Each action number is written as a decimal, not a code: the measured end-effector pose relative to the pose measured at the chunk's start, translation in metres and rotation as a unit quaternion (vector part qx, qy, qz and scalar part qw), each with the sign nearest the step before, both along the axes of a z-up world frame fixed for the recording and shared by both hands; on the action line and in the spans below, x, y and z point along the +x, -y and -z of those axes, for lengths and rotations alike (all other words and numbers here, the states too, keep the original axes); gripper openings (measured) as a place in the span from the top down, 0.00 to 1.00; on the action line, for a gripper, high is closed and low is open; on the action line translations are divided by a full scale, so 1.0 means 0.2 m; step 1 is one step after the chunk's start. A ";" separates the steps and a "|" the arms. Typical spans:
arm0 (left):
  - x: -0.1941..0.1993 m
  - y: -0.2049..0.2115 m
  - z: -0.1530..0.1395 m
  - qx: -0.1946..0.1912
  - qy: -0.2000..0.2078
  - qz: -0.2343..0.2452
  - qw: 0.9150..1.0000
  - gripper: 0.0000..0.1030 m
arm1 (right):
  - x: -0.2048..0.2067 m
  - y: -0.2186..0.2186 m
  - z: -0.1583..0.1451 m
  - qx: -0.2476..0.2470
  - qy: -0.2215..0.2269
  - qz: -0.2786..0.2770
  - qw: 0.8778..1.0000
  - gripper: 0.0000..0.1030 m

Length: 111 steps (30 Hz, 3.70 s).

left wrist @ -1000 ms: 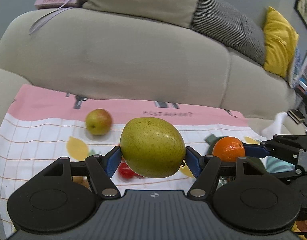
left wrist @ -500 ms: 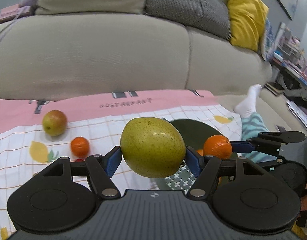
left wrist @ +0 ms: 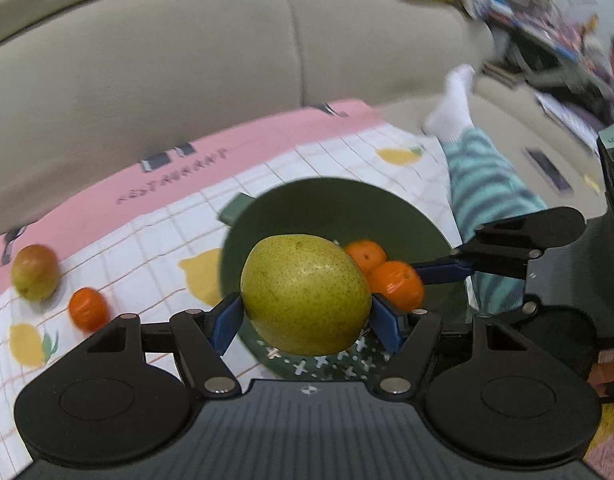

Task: Organize fruits
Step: 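Carry the pear and the orange over the green colander, then open both tools to drop the pear and orange into the colander, then withdraw both tools from the colander toward the remaining fruit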

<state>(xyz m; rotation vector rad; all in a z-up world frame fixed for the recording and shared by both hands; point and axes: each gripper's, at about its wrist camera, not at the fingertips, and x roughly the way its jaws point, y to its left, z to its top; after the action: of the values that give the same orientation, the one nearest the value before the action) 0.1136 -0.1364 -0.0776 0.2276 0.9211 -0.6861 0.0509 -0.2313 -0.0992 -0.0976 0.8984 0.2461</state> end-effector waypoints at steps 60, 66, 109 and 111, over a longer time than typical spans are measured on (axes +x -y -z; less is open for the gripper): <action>0.07 0.11 0.01 0.062 0.002 0.010 0.998 0.28 | 0.13 0.04 0.03 0.021 -0.051 0.004 0.998 0.25; -0.01 -0.01 -0.07 0.045 0.025 -0.024 0.998 0.28 | 0.09 0.03 -0.06 0.033 -0.037 0.044 0.998 0.21; -0.01 -0.99 0.09 -0.048 0.002 -0.298 0.953 0.28 | 0.06 -0.77 -0.17 0.002 0.065 -0.053 0.996 0.22; 0.01 -1.00 0.12 -0.047 -0.005 -0.300 0.953 0.28 | 0.08 -0.80 -0.15 -0.003 0.063 -0.062 0.996 0.27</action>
<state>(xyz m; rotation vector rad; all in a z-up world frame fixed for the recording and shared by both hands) 0.1150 0.0642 -0.1016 -0.1415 0.9021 -0.1651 0.0674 -0.0721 -0.0692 -0.1726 0.7690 0.3503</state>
